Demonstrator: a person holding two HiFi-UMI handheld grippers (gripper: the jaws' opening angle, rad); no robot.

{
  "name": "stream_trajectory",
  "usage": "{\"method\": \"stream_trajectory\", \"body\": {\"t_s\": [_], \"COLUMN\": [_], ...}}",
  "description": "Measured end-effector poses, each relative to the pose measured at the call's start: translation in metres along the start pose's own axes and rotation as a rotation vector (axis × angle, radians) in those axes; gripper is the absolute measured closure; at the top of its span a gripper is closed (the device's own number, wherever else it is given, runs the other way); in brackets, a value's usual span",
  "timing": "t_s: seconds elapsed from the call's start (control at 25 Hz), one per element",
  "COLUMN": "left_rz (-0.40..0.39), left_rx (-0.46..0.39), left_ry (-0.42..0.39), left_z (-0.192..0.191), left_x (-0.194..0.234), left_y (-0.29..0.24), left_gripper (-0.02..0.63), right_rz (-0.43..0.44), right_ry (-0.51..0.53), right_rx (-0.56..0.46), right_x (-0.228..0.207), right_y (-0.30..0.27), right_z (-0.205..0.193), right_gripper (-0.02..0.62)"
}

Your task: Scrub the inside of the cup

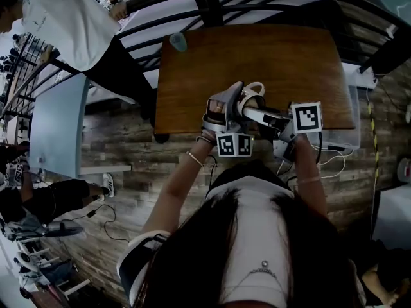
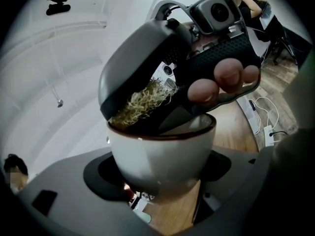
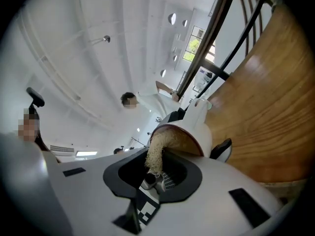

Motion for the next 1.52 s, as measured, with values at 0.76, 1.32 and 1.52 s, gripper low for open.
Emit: {"method": "stream_trajectory", "body": {"t_s": [0.76, 1.32, 1.52], "left_rz": [0.012, -0.043, -0.045], "left_rx": [-0.022, -0.021, -0.017], "left_ry": [0.006, -0.047, -0.065], "left_z": [-0.003, -0.006, -0.007], "left_x": [0.007, 0.004, 0.005], "left_y": [0.002, 0.002, 0.002], "left_gripper": [0.198, 0.198, 0.198], "right_rz": [0.064, 0.000, -0.037], "right_ry": [-0.176, 0.153, 0.240], "right_rx": [-0.154, 0.157, 0.270], "right_x": [-0.002, 0.003, 0.003], "right_y": [-0.003, -0.013, -0.015], "right_z": [0.008, 0.002, -0.004], "right_gripper": [0.522, 0.522, 0.523]}}
Point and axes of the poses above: the fingertips, and each gripper's own axes: y backward along the fingers, x to its left, z out of its top, the point moved 2 cm from there along y, backward along the fingers, and after that the axes turned 14 degrees about y, right-handed, at the moved point
